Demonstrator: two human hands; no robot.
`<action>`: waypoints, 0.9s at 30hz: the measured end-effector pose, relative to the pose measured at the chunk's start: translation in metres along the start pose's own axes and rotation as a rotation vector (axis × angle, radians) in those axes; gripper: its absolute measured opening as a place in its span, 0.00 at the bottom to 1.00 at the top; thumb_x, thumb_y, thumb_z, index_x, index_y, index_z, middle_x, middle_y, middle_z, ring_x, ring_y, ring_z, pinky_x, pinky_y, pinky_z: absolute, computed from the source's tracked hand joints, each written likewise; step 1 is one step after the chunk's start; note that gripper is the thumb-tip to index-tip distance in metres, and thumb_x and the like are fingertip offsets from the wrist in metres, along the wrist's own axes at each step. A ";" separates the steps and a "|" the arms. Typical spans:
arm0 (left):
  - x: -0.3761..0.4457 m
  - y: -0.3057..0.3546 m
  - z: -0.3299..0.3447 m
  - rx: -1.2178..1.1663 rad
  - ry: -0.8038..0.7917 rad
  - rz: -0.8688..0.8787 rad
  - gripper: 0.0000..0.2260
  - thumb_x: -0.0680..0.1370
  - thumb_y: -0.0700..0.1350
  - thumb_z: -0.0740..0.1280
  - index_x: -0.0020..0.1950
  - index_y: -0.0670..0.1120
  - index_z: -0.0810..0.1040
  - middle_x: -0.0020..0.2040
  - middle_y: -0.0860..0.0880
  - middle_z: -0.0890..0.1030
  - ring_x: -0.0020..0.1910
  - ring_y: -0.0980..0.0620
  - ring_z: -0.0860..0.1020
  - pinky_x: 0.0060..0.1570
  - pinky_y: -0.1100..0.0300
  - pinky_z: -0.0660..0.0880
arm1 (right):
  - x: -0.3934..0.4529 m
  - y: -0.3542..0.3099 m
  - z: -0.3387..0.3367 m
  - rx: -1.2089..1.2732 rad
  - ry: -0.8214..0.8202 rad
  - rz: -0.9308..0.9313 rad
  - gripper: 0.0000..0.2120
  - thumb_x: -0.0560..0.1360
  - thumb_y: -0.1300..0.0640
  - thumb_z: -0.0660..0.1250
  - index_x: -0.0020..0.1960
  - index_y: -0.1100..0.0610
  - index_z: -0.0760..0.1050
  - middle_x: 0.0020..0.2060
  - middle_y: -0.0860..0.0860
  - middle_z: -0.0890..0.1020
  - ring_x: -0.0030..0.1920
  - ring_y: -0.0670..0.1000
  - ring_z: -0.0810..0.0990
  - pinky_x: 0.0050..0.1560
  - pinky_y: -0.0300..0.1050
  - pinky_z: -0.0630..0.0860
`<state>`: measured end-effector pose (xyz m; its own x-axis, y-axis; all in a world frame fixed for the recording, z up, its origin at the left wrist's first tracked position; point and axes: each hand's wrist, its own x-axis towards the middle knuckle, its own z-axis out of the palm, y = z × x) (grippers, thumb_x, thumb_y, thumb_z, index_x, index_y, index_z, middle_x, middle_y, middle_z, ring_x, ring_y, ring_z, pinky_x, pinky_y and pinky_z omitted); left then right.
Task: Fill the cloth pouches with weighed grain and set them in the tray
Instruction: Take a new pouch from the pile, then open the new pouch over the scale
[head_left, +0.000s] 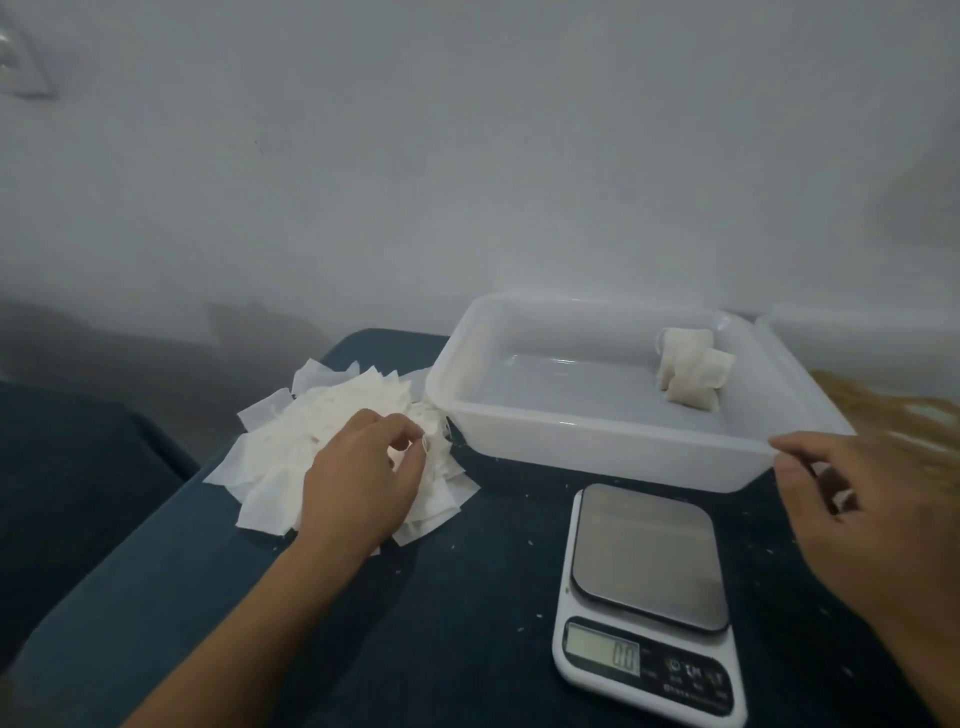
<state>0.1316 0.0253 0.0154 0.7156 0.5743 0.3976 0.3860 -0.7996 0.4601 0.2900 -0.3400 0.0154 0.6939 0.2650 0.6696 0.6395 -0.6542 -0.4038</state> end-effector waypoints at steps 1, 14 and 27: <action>-0.001 0.006 -0.005 -0.054 0.014 0.013 0.02 0.81 0.55 0.68 0.48 0.61 0.79 0.49 0.59 0.78 0.40 0.61 0.77 0.39 0.65 0.71 | 0.000 -0.002 0.000 0.004 0.002 -0.001 0.11 0.80 0.50 0.65 0.59 0.52 0.80 0.42 0.46 0.79 0.37 0.44 0.77 0.34 0.52 0.80; -0.018 0.120 0.002 -0.767 -0.432 0.311 0.04 0.78 0.56 0.68 0.47 0.59 0.80 0.41 0.56 0.83 0.37 0.54 0.78 0.38 0.65 0.74 | -0.016 -0.061 -0.004 0.461 -0.121 -0.269 0.17 0.77 0.45 0.68 0.64 0.47 0.75 0.54 0.37 0.80 0.41 0.40 0.80 0.37 0.29 0.75; -0.034 0.115 0.045 -0.768 -0.577 0.434 0.08 0.76 0.61 0.69 0.51 0.61 0.82 0.43 0.60 0.77 0.36 0.53 0.73 0.39 0.66 0.70 | -0.016 -0.054 -0.008 0.547 -0.163 -0.131 0.13 0.79 0.45 0.70 0.63 0.36 0.77 0.53 0.33 0.83 0.50 0.38 0.84 0.43 0.30 0.78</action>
<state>0.1774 -0.0940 0.0194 0.9505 -0.0669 0.3034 -0.2978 -0.4746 0.8283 0.2421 -0.3143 0.0312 0.6117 0.4532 0.6484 0.7712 -0.1590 -0.6164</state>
